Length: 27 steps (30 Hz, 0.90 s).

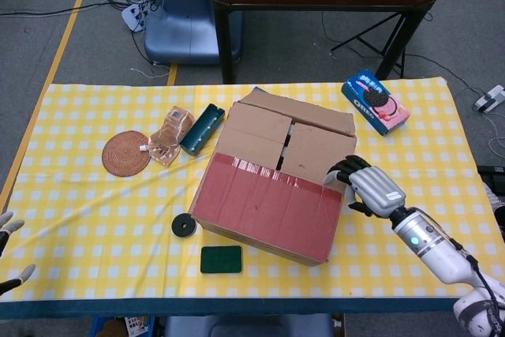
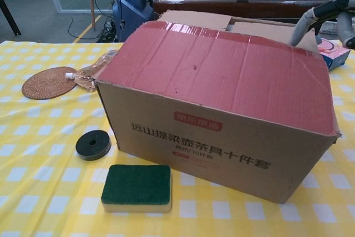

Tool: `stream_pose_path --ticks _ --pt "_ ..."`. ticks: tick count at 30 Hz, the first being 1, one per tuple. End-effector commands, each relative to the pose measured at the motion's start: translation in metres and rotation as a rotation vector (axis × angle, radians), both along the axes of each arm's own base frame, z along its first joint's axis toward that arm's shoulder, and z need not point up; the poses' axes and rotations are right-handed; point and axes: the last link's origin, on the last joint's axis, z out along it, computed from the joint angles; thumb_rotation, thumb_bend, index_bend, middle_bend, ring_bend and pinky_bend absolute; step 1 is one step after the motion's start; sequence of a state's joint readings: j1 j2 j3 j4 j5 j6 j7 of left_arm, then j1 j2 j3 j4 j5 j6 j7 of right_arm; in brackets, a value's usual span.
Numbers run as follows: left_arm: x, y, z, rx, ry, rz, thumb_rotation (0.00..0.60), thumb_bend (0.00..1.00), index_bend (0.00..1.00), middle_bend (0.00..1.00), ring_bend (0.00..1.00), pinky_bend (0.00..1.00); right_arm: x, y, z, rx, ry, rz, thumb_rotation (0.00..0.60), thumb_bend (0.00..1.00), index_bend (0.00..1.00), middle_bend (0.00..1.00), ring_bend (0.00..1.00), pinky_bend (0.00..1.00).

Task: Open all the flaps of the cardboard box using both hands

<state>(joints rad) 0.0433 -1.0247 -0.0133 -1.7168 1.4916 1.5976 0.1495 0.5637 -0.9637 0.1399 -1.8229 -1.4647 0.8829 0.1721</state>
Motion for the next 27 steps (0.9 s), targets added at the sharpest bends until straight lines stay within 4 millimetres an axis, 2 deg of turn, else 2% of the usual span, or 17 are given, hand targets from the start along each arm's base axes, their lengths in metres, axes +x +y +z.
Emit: stream_pose_path --ticks 1,11,21,27 --pt "-0.001 0.001 0.000 0.000 -0.001 0.001 0.600 0.13 0.28 0.14 0.07 0.00 0.001 -0.004 -0.006 0.007 0.011 0.003 0.600 1.00 0.32 0.26 0.16 0.08" --pt "-0.003 0.001 0.000 0.001 -0.001 0.007 0.600 0.13 0.28 0.14 0.07 0.00 0.007 -0.003 -0.012 0.040 -0.026 0.008 0.600 1.00 0.33 0.26 0.16 0.08" --pt "0.002 0.002 0.000 0.000 0.005 -0.005 0.600 0.13 0.28 0.14 0.07 0.00 0.014 0.010 0.007 0.084 -0.221 -0.028 0.600 1.00 0.33 0.26 0.16 0.08" --pt "0.005 0.002 0.001 0.000 0.015 -0.007 0.600 0.13 0.28 0.14 0.07 0.00 0.014 0.020 0.018 0.183 -0.415 -0.106 0.600 1.00 0.33 0.26 0.16 0.08"
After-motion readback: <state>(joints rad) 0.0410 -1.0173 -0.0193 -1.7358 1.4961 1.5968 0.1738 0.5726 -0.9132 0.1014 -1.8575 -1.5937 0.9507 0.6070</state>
